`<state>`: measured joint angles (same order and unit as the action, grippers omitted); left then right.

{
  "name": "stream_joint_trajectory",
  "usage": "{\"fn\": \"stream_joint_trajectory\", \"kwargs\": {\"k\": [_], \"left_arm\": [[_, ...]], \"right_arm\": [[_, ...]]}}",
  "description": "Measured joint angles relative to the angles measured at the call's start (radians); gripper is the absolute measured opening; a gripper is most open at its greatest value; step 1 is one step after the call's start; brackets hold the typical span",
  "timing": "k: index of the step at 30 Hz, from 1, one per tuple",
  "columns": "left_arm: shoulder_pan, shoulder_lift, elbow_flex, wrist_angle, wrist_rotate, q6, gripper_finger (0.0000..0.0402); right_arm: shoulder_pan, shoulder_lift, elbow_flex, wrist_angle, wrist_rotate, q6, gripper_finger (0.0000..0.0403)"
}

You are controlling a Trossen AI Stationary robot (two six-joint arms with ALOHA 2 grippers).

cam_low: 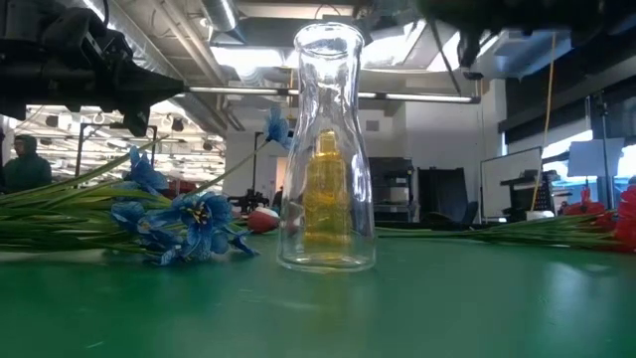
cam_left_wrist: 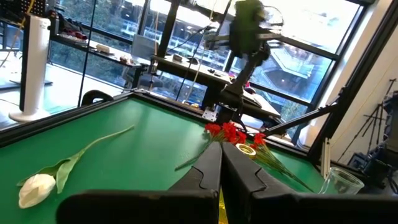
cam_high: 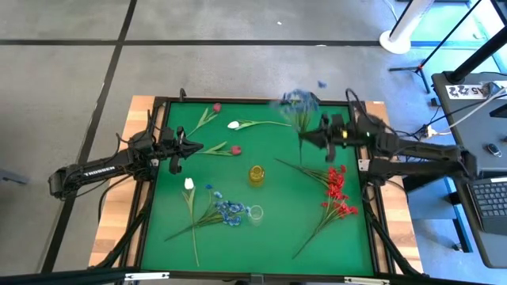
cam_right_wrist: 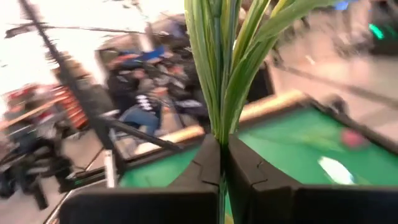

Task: Sort flowers into vase by color
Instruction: Put the top blue flowers into the yellow flower vase

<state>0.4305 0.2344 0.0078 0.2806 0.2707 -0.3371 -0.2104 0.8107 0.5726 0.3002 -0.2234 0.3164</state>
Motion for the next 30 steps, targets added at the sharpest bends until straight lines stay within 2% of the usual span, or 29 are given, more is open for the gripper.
{"fn": "stream_joint_trajectory", "kwargs": {"k": [5, 9, 22, 26, 30], "left_arm": [[0.0, 0.0, 0.0, 0.0, 0.0, 0.0, 0.0], [0.0, 0.0, 0.0, 0.0, 0.0, 0.0, 0.0], [0.0, 0.0, 0.0, 0.0, 0.0, 0.0, 0.0], [0.0, 0.0, 0.0, 0.0, 0.0, 0.0, 0.0], [0.0, 0.0, 0.0, 0.0, 0.0, 0.0, 0.0]], "right_arm": [[0.239, 0.096, 0.0, 0.179, 0.227, -0.156, 0.0003], [0.323, 0.215, 0.001, 0.367, 0.298, -0.254, 0.0003], [0.329, 0.634, 0.003, 0.867, 0.305, -0.3, 0.0002], [0.329, 0.68, 0.006, 0.939, 0.32, -0.329, 0.0002], [0.328, 0.683, 0.047, 0.924, 0.321, -0.377, 0.0002]]}}
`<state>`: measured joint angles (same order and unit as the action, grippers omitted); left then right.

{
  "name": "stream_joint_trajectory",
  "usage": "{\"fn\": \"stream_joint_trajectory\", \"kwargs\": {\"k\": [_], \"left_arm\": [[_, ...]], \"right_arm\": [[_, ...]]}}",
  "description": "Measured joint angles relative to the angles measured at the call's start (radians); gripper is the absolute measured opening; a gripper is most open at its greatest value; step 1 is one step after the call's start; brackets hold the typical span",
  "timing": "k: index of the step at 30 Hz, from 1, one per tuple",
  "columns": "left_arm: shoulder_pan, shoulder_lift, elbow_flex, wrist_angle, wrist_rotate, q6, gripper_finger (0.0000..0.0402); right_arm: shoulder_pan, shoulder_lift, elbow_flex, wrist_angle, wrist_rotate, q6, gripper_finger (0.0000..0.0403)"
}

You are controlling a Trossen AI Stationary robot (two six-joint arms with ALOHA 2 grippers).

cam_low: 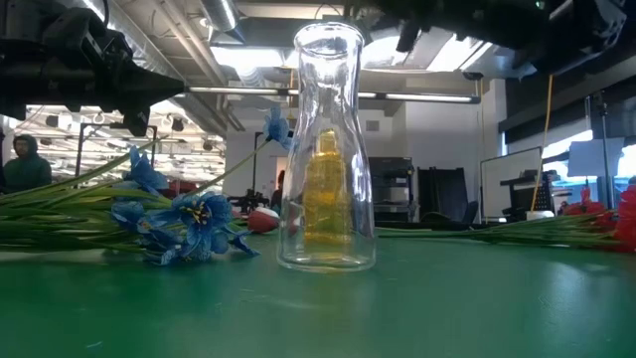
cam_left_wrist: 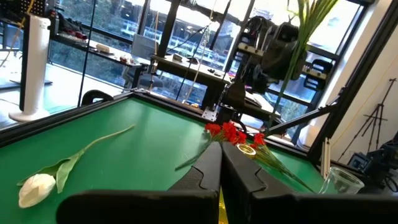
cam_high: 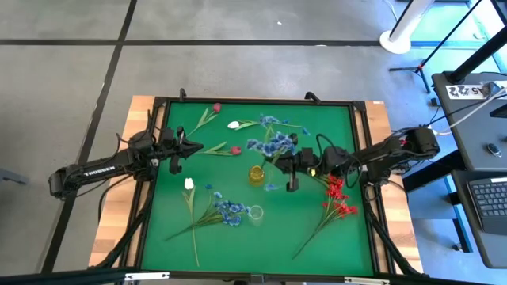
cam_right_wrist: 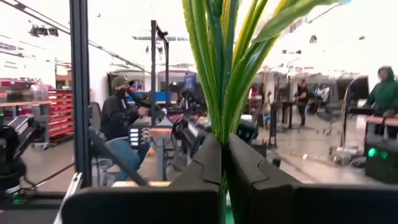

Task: Sort flowers into vase by color
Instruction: Put the top blue flowers into the yellow flower vase

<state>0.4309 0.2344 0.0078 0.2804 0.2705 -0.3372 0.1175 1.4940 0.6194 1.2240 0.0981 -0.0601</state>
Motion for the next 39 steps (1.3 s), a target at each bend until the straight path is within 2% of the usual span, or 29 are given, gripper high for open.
{"fn": "stream_joint_trajectory", "kwargs": {"k": [8, 19, 26, 30, 39], "left_arm": [[0.0, 0.0, 0.0, 0.0, 0.0, 0.0, 0.0], [0.0, 0.0, 0.0, -0.002, 0.0, 0.0, 0.0], [0.0, 0.0, 0.0, -0.002, 0.0, 0.0, 0.0], [0.0, 0.0, 0.0, -0.002, 0.0, 0.0, 0.0], [0.0, 0.0, 0.0, -0.002, 0.0, 0.0, 0.0]], "right_arm": [[-0.048, 0.015, 0.075, -0.222, 0.025, -0.027, 0.0002], [-0.054, 0.088, 0.079, -0.158, 0.023, 0.014, 0.0003], [-0.053, 0.098, 0.067, -0.21, 0.03, 0.02, 0.0004], [-0.061, 0.083, 0.074, -0.144, 0.042, 0.008, 0.0004], [-0.06, 0.087, 0.072, -0.168, 0.041, 0.022, 0.0004]]}}
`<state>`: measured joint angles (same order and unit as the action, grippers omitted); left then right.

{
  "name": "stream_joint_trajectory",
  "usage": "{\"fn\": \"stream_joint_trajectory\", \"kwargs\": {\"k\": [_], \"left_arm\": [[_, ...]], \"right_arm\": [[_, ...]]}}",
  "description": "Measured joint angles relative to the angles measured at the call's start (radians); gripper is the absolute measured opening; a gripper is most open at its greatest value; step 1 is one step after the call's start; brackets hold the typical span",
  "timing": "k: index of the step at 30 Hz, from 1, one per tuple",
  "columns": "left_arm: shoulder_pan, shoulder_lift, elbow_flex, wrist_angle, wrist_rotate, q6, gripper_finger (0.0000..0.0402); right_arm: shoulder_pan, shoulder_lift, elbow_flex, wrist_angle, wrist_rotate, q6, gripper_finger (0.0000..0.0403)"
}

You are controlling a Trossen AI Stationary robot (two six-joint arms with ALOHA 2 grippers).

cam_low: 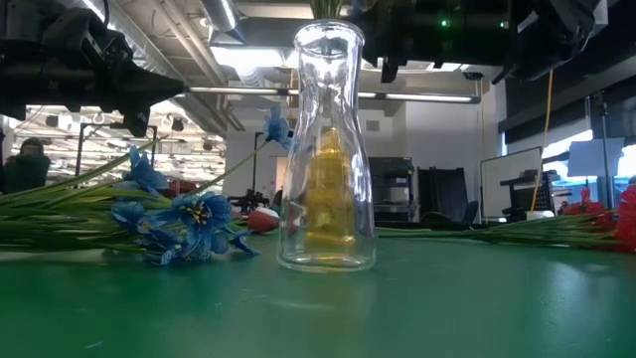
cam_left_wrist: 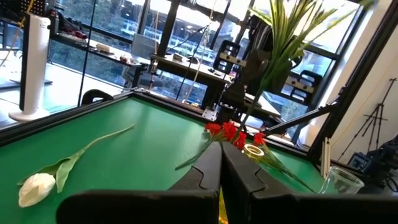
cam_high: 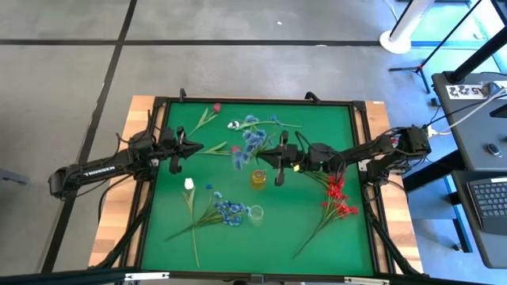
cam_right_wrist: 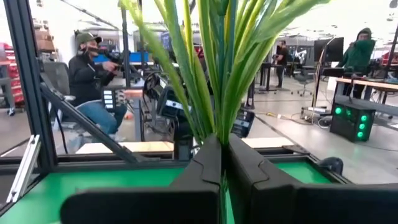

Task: Sort flowers into vase by color
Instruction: Put the top blue flowers into the yellow flower vase

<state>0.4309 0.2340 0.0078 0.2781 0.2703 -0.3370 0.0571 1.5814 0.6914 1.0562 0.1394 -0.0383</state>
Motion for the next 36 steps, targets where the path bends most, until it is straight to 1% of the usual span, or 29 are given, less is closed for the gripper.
{"fn": "stream_joint_trajectory", "kwargs": {"k": [7, 11, 13, 16, 18, 23, 31, 36], "left_arm": [[0.0, 0.0, 0.0, 0.0, 0.0, 0.0, 0.0], [0.0, 0.0, 0.0, 0.0, 0.0, 0.0, 0.0], [0.0, 0.0, 0.0, 0.0, 0.0, 0.0, 0.0], [0.0, 0.0, 0.0, 0.0, 0.0, 0.0, 0.0], [0.0, 0.0, 0.0, 0.0, 0.0, 0.0, 0.0], [0.0, 0.0, 0.0, 0.0, 0.0, 0.0, 0.0], [0.0, 0.0, 0.0, -0.001, 0.0, 0.0, 0.0], [0.0, 0.0, 0.0, 0.0, 0.0, 0.0, 0.0]], "right_arm": [[-0.007, -0.047, 0.002, 0.039, -0.013, -0.005, 0.0005], [-0.007, -0.103, 0.002, 0.04, -0.074, 0.035, 0.0005], [-0.006, -0.125, 0.003, 0.044, -0.125, 0.075, 0.0005], [-0.003, -0.135, 0.003, 0.044, -0.193, 0.131, 0.0005], [0.012, -0.131, 0.003, 0.031, -0.214, 0.147, 0.0005], [0.045, -0.122, 0.003, -0.055, -0.184, 0.139, 0.0005], [0.055, -0.122, 0.003, -0.088, -0.145, 0.116, 0.0005], [0.054, -0.108, 0.003, -0.096, -0.103, 0.091, 0.0005]]}}
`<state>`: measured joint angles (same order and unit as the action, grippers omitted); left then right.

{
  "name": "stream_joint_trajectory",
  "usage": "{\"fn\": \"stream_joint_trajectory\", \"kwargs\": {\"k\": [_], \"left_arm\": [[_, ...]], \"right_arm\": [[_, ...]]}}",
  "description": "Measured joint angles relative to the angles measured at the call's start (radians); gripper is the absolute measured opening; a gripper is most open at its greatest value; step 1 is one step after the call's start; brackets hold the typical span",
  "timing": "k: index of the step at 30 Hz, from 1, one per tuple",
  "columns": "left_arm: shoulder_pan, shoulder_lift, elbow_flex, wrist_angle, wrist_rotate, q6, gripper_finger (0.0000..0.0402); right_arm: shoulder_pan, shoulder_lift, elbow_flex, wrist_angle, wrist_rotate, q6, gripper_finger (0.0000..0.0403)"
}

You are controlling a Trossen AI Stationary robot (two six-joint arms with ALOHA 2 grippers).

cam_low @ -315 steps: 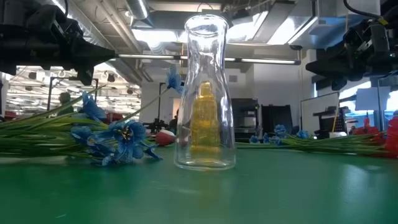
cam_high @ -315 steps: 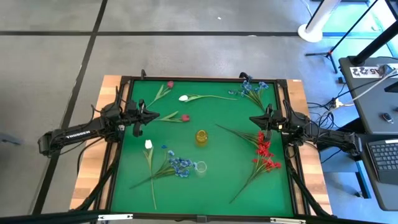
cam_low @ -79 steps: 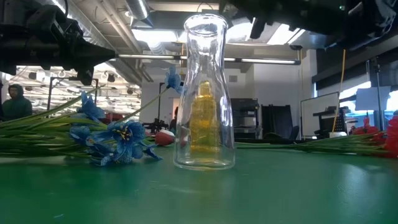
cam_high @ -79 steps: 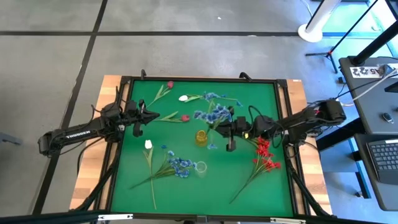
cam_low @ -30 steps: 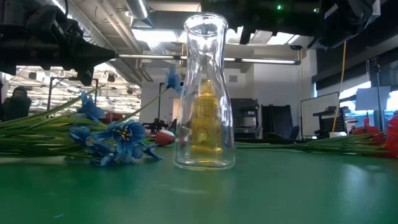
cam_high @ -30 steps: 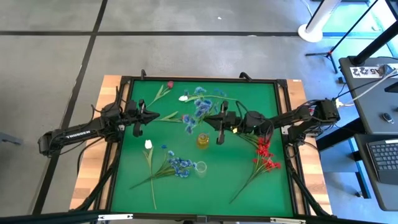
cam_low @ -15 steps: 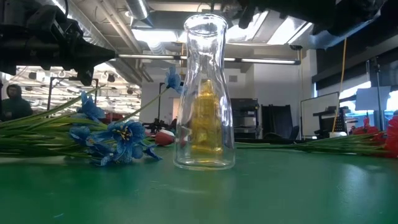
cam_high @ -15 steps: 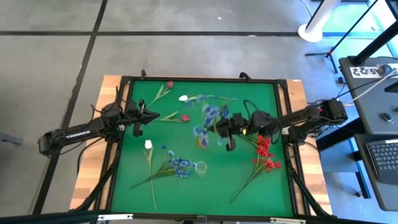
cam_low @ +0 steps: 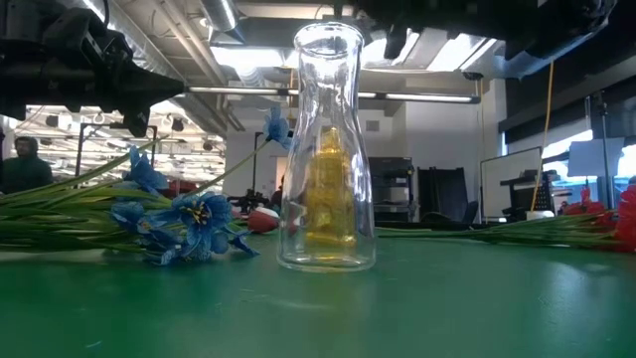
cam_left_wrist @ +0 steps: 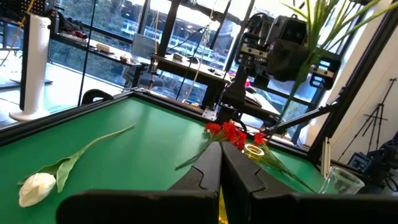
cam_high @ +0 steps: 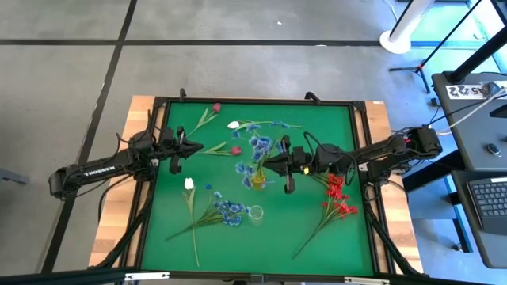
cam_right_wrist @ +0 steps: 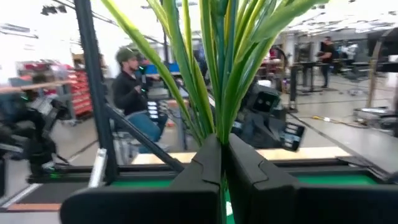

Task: Sort flowers into vase by color
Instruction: Put the top blue flowers into the yellow flower vase

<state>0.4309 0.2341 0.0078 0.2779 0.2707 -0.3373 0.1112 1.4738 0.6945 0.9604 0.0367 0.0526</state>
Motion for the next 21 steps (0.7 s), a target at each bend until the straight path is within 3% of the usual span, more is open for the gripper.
{"fn": "stream_joint_trajectory", "kwargs": {"k": [11, 21], "left_arm": [[0.0, 0.0, 0.0, 0.0, 0.0, 0.0, 0.0], [0.0, 0.0, 0.0, 0.0, 0.0, 0.0, 0.0]], "right_arm": [[-0.029, 0.099, 0.0, 0.062, 0.015, -0.007, 0.0005], [-0.055, 0.117, 0.0, -0.03, 0.032, 0.04, 0.0024]]}}
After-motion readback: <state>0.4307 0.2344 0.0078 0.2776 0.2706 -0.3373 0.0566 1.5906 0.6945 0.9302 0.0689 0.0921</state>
